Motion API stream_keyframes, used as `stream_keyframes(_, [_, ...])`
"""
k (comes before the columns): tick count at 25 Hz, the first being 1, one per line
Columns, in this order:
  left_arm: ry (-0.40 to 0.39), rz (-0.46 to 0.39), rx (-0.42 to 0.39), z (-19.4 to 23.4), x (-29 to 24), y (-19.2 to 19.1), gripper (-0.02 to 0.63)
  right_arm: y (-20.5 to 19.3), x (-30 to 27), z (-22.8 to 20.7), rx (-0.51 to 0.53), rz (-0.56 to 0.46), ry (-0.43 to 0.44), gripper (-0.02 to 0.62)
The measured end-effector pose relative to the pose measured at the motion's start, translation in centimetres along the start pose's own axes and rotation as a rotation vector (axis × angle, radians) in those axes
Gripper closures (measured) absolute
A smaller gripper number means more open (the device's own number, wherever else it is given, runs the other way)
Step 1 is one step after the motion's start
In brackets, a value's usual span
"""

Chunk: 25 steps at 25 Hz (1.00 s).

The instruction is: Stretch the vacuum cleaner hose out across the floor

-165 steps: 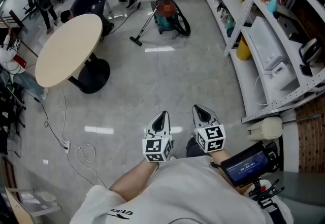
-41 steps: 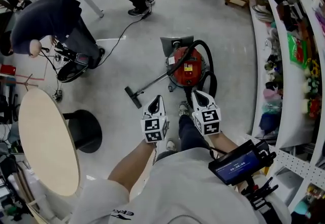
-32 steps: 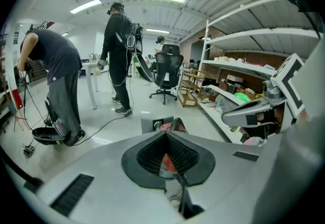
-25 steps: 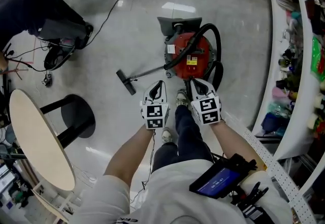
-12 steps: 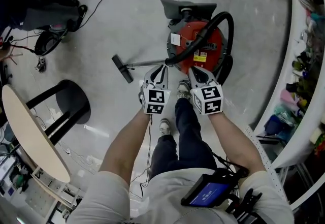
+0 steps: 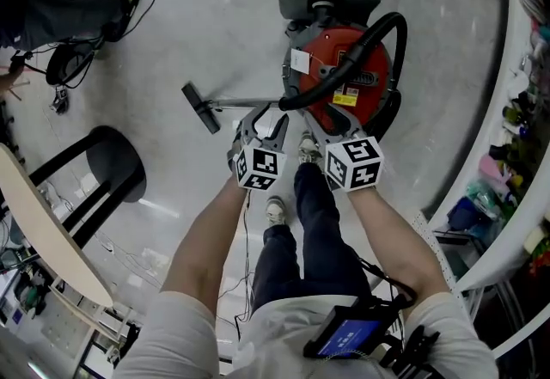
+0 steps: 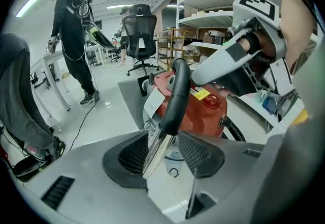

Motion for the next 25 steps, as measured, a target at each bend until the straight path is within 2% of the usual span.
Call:
stream_keyframes(3, [-0.013,0.03,-0.052,0.8,-1.3,-1.0,0.396,-0.2,-1.0,0.0,-0.038,-0.002,0.016,0.424])
stream_keyframes(6, [-0.026,0.05,-0.136,1.4,-2.6,-1.5,0.368,-0.3,-2.1,-0.1,-0.072,0.009,0.031,0.387])
stream_keyframes(8, [-0.032,0.055,-0.166,2.0,-3.6,-1.5,0.368,0.0,-2.9,-0.1,-0.103,0.003,0.04,0.374])
stream_keyframes(14, [-0.059,0.058,-0.184,2.5,-6.3,-1.2,0.368,0.9,-5.1,-0.5,-0.175,0.006,0.053,0.373])
stream_keyframes(17, [-0.03,0.062,-0.197,2.6,-6.9,-0.9,0.371,1.3,-5.8,-0.5,-0.2,0.012,0.071,0.373])
stream_keyframes(19, [-0.006,0.077,-0.208,2.8,-7.0,-0.7,0.417,1.6,-5.9,-0.6,-0.223,0.017,0.073,0.373])
stream_keyframes(25, [-0.036,0.078,-0.221,2.4,-6.2,0.8,0.436,2.7,-4.4,-0.5,-0.241,-0.003,0.082,0.38])
Point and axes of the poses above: the fingertips, and each gripper's own axes: x backward along the fingers, z to its left, y out of its top, the point moved 7 cm from there along x, backward along the fingers, and after that the axes turned 10 degrees about -y, right-handed, at the moved point
